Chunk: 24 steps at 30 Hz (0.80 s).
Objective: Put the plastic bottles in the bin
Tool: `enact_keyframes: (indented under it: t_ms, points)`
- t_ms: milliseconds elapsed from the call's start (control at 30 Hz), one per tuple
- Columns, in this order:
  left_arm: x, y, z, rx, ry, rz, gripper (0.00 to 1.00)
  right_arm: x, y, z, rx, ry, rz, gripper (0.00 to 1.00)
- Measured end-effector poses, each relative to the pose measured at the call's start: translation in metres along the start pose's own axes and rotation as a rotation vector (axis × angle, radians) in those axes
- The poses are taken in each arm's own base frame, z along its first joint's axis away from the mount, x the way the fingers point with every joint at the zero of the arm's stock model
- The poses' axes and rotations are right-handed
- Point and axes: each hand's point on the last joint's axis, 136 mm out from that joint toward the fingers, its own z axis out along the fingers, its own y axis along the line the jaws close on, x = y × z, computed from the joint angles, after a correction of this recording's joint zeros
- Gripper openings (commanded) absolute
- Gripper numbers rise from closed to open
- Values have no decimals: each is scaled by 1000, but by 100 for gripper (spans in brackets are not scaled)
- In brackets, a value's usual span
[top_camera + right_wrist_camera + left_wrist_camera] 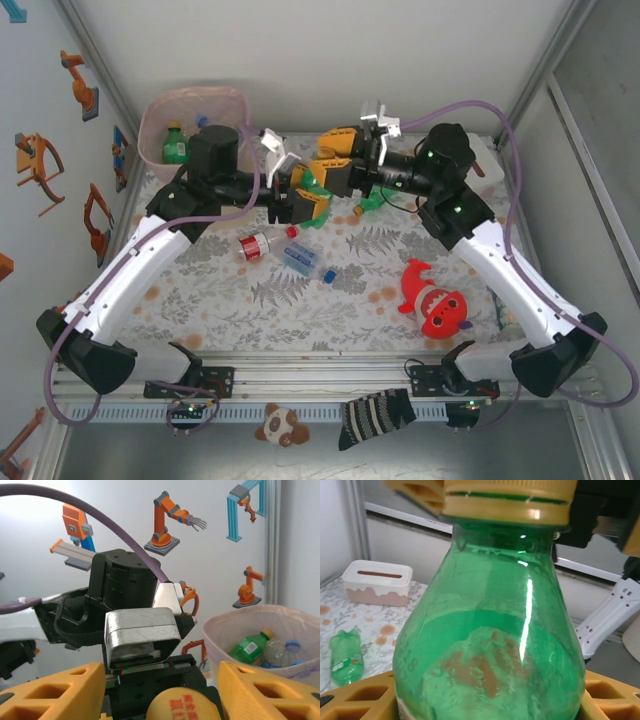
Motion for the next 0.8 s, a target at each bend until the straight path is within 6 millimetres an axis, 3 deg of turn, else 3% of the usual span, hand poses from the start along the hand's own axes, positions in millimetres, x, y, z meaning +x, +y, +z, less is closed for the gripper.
enact_keyframes:
  t_ms: [167,333,600,800]
  points:
    - [-3,25,-16,-113,-5,-14,52,-6,0,-15,95,3,-50,70]
    - [-8,64,-44,-280,-22,-45,52,-13,-5,-29,196,-1,-97,70]
    - [-24,117,-100,-549,-44,-85,52,-8,-18,-34,280,21,-103,69]
    - [-24,169,-134,-732,-38,-158,51,-8,-21,-35,297,23,-105,69]
